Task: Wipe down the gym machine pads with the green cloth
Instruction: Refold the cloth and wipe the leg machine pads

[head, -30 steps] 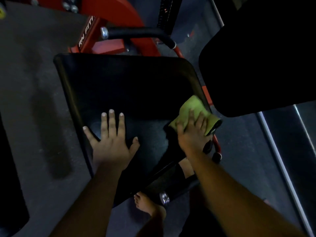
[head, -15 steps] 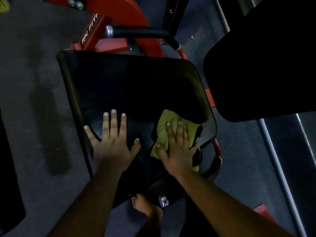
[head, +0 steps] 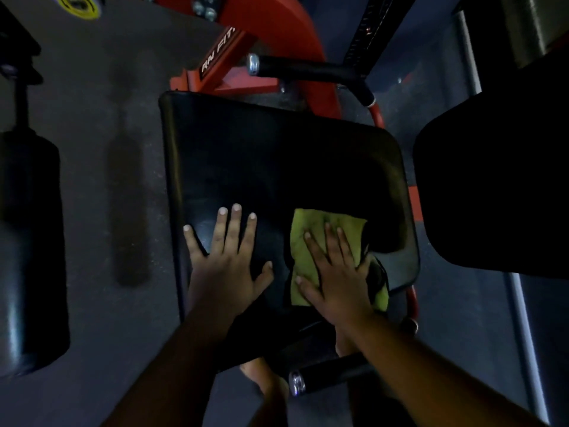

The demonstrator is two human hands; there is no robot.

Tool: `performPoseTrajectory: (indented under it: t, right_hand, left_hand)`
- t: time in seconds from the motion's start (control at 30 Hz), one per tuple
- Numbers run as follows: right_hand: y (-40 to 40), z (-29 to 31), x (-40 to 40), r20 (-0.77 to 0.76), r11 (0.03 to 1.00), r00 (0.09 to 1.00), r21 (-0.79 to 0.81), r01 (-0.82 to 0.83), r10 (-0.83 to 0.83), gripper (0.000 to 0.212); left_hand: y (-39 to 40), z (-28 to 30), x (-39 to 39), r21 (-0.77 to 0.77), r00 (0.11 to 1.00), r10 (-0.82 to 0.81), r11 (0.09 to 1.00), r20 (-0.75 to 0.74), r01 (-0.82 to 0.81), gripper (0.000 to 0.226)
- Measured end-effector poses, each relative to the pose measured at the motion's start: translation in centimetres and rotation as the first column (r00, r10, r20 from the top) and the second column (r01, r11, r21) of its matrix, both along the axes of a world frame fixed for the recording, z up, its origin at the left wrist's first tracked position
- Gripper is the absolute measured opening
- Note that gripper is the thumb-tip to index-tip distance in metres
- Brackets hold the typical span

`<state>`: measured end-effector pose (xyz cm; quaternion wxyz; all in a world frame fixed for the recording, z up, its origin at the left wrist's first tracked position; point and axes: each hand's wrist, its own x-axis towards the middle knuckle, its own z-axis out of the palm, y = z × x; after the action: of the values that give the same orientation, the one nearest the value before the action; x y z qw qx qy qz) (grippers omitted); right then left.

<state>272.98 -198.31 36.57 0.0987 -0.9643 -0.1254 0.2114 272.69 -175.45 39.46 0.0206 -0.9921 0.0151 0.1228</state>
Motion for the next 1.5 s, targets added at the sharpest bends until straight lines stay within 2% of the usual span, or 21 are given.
performPoseTrajectory:
  t: [0.07, 0.13, 0.23, 0.3, 0.4, 0.47, 0.5, 0.6, 0.67, 0.77, 0.83, 0.9, 0.97, 1.03, 1.1, 1.2, 1.3, 1.4, 1.5]
  right_hand:
    - [0.1, -0.8, 2.0, -0.048, 1.000, 0.999, -0.028, -0.007, 0.006, 0.086]
    - [2.6, -1.7, 8.4, 0.031, 0.998, 1.000, -0.059, 0.000, 0.002, 0.088]
    - [7.2, -1.7, 18.0, 0.062, 0.994, 0.993, 0.009, 0.105, -0.105, 0.087]
    - [9.3, -1.7, 19.5, 0.080, 0.991, 0.989, 0.054, 0.120, -0.124, 0.085]
    - [9.6, -1.1, 17.8, 0.170, 0.984, 0.978, 0.107, -0.140, 0.120, 0.083]
    - [6.3, -2.2, 18.7, 0.195, 0.972, 0.956, 0.051, -0.231, 0.217, 0.083]
    - [3.7, -2.9, 19.6, 0.183, 0.986, 0.969, 0.000, -0.167, 0.164, 0.082]
    - [-4.6, -4.7, 21.5, 0.140, 0.973, 0.968, -0.078, 0.219, -0.207, 0.081]
    - [-5.2, -4.9, 21.5, 0.138, 0.946, 0.942, -0.070, 0.317, -0.306, 0.082]
    - [0.7, -3.6, 20.4, 0.071, 0.959, 0.961, -0.076, 0.273, -0.268, 0.082]
    - [3.2, -3.1, 19.7, 0.062, 0.994, 0.992, -0.026, 0.109, -0.107, 0.078]
    - [1.1, -2.9, 20.8, 0.095, 1.000, 0.995, -0.011, 0.011, -0.010, 0.078]
    - [-3.2, -3.8, 22.5, 0.117, 0.995, 0.991, -0.058, 0.077, -0.070, 0.079]
    - [-6.5, -4.4, 23.5, 0.052, 0.969, 0.970, -0.047, 0.242, -0.239, 0.079]
    - [-7.4, -4.9, 22.9, 0.016, 0.944, 0.944, -0.017, 0.330, -0.329, 0.078]
    - [-7.9, -5.4, 19.0, 0.088, 0.919, 0.916, 0.006, 0.393, -0.392, 0.081]
    - [-8.9, -4.6, 11.8, 0.012, 0.861, 0.863, -0.063, 0.505, -0.505, 0.081]
    - [-7.7, -3.3, 2.3, 0.029, 0.849, 0.863, -0.165, 0.503, -0.505, 0.077]
    - [-2.0, -1.6, -3.5, -0.036, 0.894, 0.897, -0.111, 0.434, -0.440, 0.078]
  left_hand:
    - [0.1, -0.1, 0.1, -0.010, 1.000, 0.006, 1.000, -0.011, -0.006, 0.088]
    - [0.1, -0.5, 0.2, -0.010, 1.000, 0.010, 1.000, -0.024, -0.010, 0.090]
    - [0.1, -0.7, 0.1, 0.007, 0.999, 0.024, 1.000, -0.039, -0.024, 0.091]
    - [0.0, -0.6, 0.2, 0.008, 0.999, 0.030, 1.000, -0.041, -0.030, 0.091]
    - [0.0, -0.4, 0.2, 0.004, 0.999, 0.034, 0.999, -0.036, -0.034, 0.092]
    - [-0.1, -0.4, 0.2, -0.006, 0.998, 0.040, 0.999, -0.049, -0.040, 0.092]
    - [-0.1, -0.4, 0.1, -0.006, 0.998, 0.035, 0.999, -0.049, -0.036, 0.093]
    - [0.0, -0.4, 0.1, -0.006, 0.999, 0.022, 1.000, -0.040, -0.023, 0.093]
    - [0.1, -0.5, 0.2, -0.008, 0.999, 0.029, 1.000, -0.033, -0.029, 0.093]
    - [-0.1, -0.3, 0.3, -0.021, 0.999, 0.022, 1.000, -0.035, -0.023, 0.092]
    - [0.1, -0.3, 0.1, -0.013, 0.999, 0.033, 0.999, -0.039, -0.033, 0.092]
    - [0.0, -0.5, 0.1, -0.011, 0.998, 0.031, 0.999, -0.050, -0.032, 0.092]
    - [0.1, -0.7, 0.1, -0.010, 0.999, 0.027, 1.000, -0.036, -0.028, 0.092]
    - [0.1, -0.7, 0.1, 0.006, 0.999, 0.021, 1.000, -0.029, -0.021, 0.092]
    - [0.2, -0.9, 0.1, 0.004, 1.000, 0.016, 1.000, -0.014, -0.016, 0.092]
    - [0.2, -0.8, 0.1, -0.001, 1.000, 0.020, 1.000, -0.018, -0.020, 0.091]
    - [0.2, -0.5, 0.1, -0.031, 0.999, 0.027, 0.999, -0.018, -0.028, 0.089]
    - [0.2, -0.2, 0.1, -0.020, 1.000, 0.010, 1.000, -0.020, -0.011, 0.088]
    - [0.2, -0.1, 0.0, -0.021, 1.000, 0.010, 1.000, -0.022, -0.011, 0.088]
